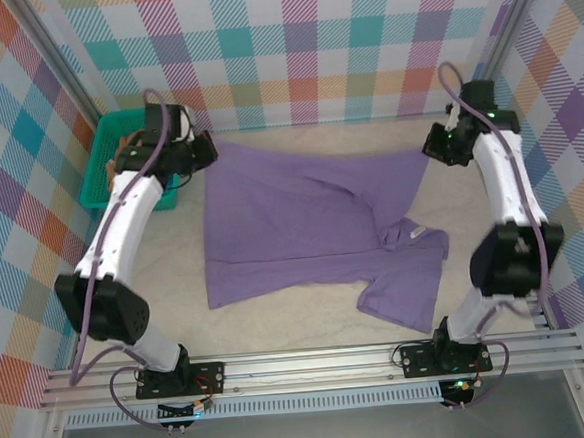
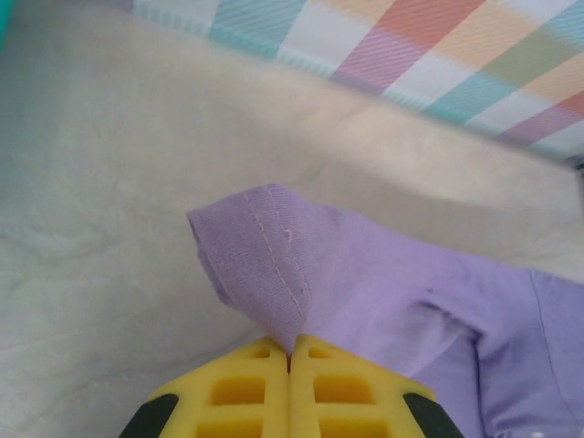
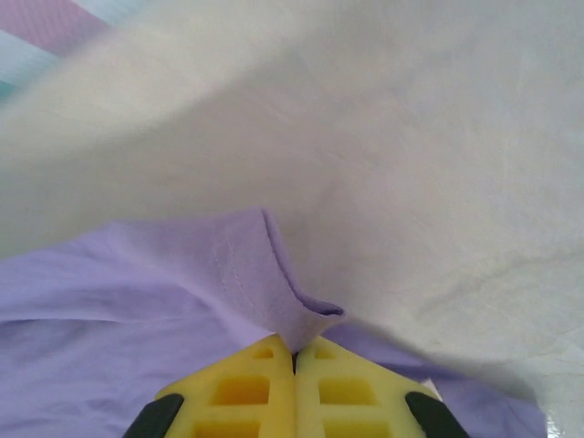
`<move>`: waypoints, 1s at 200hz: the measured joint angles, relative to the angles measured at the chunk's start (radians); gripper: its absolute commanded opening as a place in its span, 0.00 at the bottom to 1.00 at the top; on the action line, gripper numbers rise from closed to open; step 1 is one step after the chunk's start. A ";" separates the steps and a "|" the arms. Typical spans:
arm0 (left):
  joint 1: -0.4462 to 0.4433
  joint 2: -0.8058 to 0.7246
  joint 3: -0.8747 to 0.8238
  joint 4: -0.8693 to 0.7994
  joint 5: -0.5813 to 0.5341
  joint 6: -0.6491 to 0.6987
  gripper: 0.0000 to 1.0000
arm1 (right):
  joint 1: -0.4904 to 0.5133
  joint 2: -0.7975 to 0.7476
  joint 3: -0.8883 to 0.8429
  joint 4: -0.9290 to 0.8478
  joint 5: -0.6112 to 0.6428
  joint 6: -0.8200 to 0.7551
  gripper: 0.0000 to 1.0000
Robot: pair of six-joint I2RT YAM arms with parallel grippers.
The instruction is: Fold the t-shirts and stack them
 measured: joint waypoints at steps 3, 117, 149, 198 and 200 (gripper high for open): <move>0.000 -0.018 0.009 -0.008 -0.002 0.002 0.00 | 0.004 -0.041 0.003 0.000 -0.002 0.000 0.00; 0.000 -0.584 0.157 -0.188 -0.023 0.044 0.00 | 0.025 -0.485 0.732 -0.250 -0.194 -0.048 0.00; 0.000 -0.744 0.187 -0.222 -0.004 0.044 0.00 | 0.025 -0.571 0.874 -0.282 -0.233 -0.021 0.00; 0.000 -0.892 0.344 -0.306 -0.035 0.049 0.00 | 0.048 -0.662 0.933 -0.244 -0.265 0.082 0.00; 0.000 -0.895 0.349 -0.309 -0.039 0.050 0.00 | 0.053 -0.663 0.933 -0.240 -0.264 0.087 0.00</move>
